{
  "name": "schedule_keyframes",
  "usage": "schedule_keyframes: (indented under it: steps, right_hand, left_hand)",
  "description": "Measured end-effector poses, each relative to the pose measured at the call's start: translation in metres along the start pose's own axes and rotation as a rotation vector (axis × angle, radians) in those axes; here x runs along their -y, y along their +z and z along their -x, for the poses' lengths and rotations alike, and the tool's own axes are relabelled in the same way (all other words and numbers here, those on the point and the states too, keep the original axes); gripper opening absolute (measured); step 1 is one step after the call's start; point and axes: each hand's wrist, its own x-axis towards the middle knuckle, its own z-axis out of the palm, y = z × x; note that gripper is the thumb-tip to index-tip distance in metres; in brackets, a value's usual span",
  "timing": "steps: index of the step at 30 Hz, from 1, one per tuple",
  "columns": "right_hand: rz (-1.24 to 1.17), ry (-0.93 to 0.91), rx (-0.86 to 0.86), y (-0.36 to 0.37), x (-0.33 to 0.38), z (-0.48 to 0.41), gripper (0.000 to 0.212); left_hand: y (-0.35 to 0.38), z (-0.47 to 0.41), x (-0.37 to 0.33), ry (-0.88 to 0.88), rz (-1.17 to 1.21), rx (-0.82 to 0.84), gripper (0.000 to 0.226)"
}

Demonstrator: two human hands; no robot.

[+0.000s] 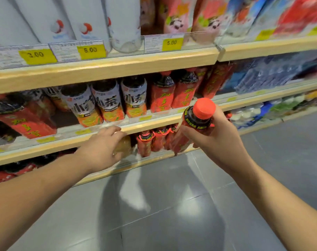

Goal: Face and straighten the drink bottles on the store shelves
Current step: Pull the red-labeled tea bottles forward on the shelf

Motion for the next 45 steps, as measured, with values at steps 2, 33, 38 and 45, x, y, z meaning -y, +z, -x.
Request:
schedule_keyframes:
  steps: [2, 33, 38, 45]
  right_hand:
    - [0.013, 0.018, -0.008, -0.024, -0.013, -0.005, 0.044]
    - [0.066, 0.171, 0.052, -0.202, -0.152, -0.15, 0.049]
    - [0.042, 0.122, 0.108, -0.224, -0.19, -0.17, 0.04]
    - [-0.032, 0.006, 0.186, -0.25, -0.221, -0.191, 0.031]
  left_hand:
    - [-0.002, -0.011, -0.021, -0.006, 0.001, 0.003, 0.069]
    - [0.012, -0.223, -0.206, 0.0, 0.037, 0.152, 0.066]
    - [0.029, -0.242, -0.236, -0.108, 0.096, 0.117, 0.066]
    - [0.053, -0.254, -0.268, -0.088, 0.129, -0.005, 0.069]
